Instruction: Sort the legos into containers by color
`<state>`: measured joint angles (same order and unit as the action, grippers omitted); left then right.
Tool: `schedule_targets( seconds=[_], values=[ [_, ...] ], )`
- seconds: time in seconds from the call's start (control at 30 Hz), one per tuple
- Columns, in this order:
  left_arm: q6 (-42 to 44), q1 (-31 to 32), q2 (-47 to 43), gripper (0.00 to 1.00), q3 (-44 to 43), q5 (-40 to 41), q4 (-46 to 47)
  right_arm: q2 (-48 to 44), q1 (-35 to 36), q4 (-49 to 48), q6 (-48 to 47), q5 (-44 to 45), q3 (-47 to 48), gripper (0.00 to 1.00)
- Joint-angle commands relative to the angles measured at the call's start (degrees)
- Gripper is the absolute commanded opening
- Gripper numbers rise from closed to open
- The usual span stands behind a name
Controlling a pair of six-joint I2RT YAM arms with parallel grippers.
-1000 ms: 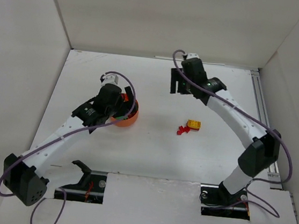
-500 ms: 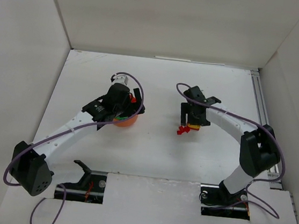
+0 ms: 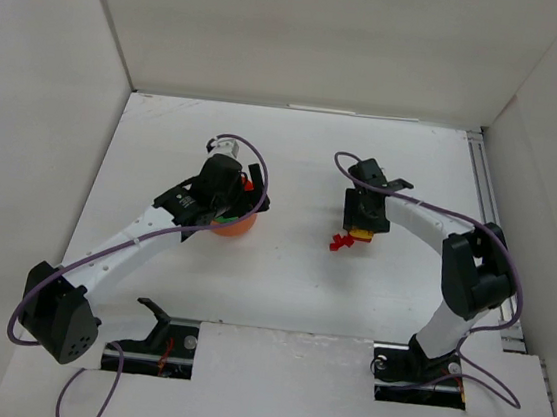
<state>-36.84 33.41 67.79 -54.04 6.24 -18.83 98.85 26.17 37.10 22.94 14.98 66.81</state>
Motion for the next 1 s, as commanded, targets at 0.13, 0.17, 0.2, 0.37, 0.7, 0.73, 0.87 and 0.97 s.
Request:
schedule_targets(
  seconds=[0.13,0.17,0.2,0.37,0.7,0.73,0.87,0.97],
  values=[
    [0.8,0.3,0.7,1.0,-2.6,0.4,1.2,-0.8,-1.4,-2.9,0.6,-0.7,-1.2,0.48],
    [0.8,0.3,0.7,1.0,-2.6,0.4,1.2,-1.5,-1.4,-2.9,0.6,-0.7,-1.2,0.45],
    [1.3,0.3,0.7,1.0,-2.6,0.4,1.2,-2.1,-1.4,-2.9,-0.4,-1.9,-0.6,0.42],
    [5.4,0.3,-0.5,1.0,-1.9,-7.3,6.0,-12.0,-2.5,-9.8,-7.6,-14.7,-0.6,0.38],
    [27.4,9.6,-10.2,1.0,9.0,-30.8,31.0,-17.1,-11.0,-24.8,-1.2,-69.3,-3.2,0.37],
    [30.0,12.0,-10.2,1.0,9.0,-25.9,30.4,-17.1,-11.0,-26.3,0.5,-74.3,-3.2,0.37],
    [37.5,20.2,-7.9,1.0,8.4,-14.9,33.1,-16.5,-10.4,-27.5,5.0,-81.1,-2.6,0.37],
    [39.2,20.2,-5.8,0.97,7.2,-10.9,33.9,-16.5,-9.7,-27.5,7.9,-82.2,-1.3,0.35]
  ],
)
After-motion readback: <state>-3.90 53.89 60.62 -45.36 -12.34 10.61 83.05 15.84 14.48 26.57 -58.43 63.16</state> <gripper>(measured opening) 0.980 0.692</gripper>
